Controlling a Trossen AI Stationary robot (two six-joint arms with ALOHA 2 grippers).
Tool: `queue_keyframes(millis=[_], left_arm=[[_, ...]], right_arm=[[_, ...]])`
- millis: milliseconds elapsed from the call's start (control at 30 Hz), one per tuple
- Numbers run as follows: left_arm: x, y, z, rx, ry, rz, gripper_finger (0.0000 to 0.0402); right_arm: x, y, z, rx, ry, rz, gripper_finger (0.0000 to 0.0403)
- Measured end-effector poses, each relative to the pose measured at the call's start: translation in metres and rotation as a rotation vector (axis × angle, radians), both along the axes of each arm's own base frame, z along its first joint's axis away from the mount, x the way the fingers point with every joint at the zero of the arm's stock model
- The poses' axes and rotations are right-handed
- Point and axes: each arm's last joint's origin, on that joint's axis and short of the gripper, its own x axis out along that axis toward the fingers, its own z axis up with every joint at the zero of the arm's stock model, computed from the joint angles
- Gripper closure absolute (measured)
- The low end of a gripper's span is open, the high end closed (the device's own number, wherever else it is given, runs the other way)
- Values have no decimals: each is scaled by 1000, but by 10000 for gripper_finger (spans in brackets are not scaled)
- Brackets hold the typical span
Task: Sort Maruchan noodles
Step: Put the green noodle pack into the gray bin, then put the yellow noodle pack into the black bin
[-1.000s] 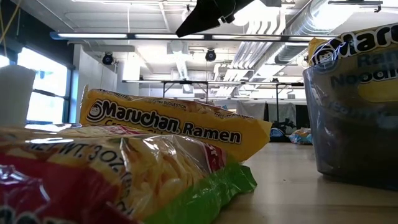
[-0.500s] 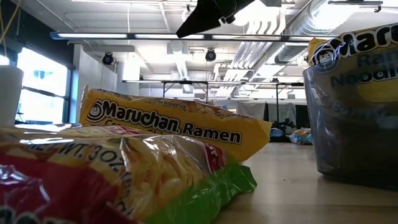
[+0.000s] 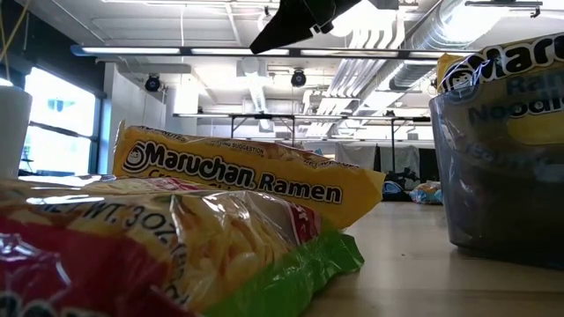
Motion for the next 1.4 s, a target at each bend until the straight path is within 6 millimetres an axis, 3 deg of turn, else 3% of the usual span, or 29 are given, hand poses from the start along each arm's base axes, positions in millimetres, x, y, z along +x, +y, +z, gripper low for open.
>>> queue_keyframes(millis=[500,600,767,867,1100,1233,1400], left_arm=[[-3,-5,43,-31,-27,245,273],[-3,2,51,-44,-98,288,291],[-3,15,49,-117,-258,339,359],[-4,29,38,-199,-331,352,394],[6,78,15,-411,-540,429,398],[25,112,14,-571,-572,616,397],[51,150,-1,-692,-396,898,376]], right_arm=[[-1,0,-1,-8,14,-1,403],[-2,1,-2,-22,35,7,403],[-5,1,-14,19,88,-12,403],[-10,3,-34,32,56,-2,403],[-34,-1,-82,176,-95,32,403],[-49,-1,-73,241,-141,32,403],[-63,-4,-54,232,-121,36,403]])
